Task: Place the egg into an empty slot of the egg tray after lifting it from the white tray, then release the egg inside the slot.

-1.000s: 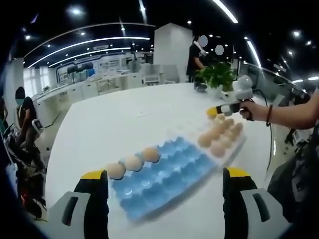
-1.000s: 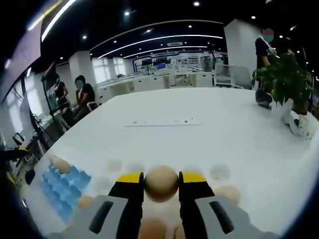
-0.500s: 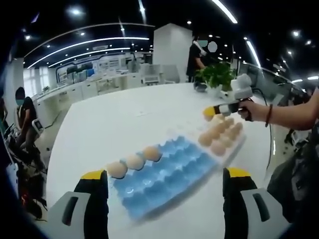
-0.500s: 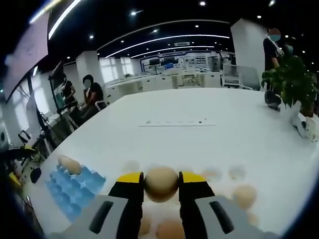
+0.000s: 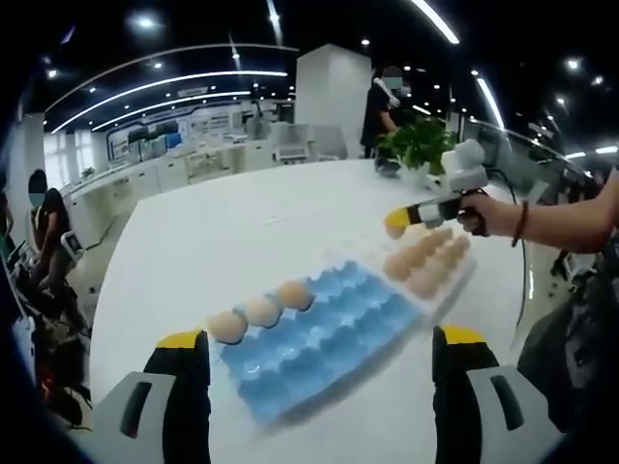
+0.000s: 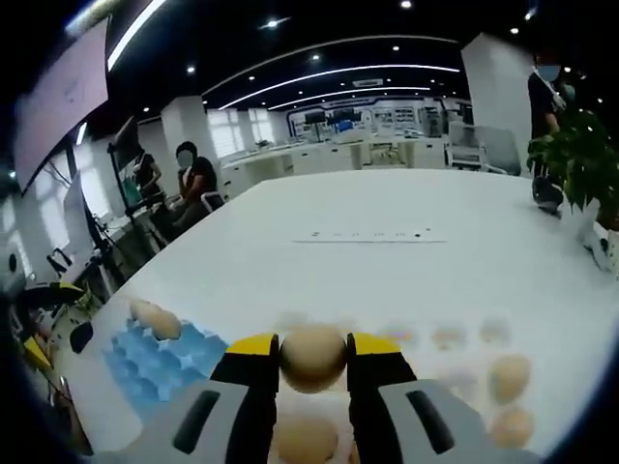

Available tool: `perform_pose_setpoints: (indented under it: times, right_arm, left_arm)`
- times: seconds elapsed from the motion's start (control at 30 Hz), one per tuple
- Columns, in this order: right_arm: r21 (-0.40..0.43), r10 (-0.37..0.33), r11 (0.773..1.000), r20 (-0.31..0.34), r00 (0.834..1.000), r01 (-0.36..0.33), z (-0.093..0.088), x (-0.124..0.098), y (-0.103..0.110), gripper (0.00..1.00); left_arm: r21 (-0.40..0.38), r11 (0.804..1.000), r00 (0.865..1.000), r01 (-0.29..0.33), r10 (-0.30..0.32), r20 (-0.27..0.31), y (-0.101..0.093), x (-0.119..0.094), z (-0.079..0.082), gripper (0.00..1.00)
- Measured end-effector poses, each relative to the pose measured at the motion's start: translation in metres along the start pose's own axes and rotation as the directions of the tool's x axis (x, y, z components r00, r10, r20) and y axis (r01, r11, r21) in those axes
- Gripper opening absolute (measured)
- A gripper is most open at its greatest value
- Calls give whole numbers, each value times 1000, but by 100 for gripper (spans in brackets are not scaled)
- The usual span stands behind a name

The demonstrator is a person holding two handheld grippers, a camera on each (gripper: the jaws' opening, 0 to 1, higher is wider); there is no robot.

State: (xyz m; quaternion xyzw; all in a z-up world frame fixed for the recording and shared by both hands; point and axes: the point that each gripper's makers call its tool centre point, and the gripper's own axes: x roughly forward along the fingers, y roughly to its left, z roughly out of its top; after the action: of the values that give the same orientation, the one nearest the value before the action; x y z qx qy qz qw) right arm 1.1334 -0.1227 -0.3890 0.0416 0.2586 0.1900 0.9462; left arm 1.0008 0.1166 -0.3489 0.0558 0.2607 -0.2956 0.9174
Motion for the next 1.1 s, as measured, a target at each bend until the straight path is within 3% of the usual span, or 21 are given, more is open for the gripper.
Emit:
perform_pose_setpoints:
  times: [0.43, 1.1]
  right_arm:
    - [-26, 84, 996, -28, 996, -84, -7, 13, 37, 28]
    - [-46, 164, 985, -55, 985, -167, -14, 25, 75, 28]
  left_arm:
    - [1, 1000, 1000, -9, 9, -10, 4, 0, -4, 97]
    - [0, 1000, 1000, -10, 10, -14, 5, -1, -7, 97]
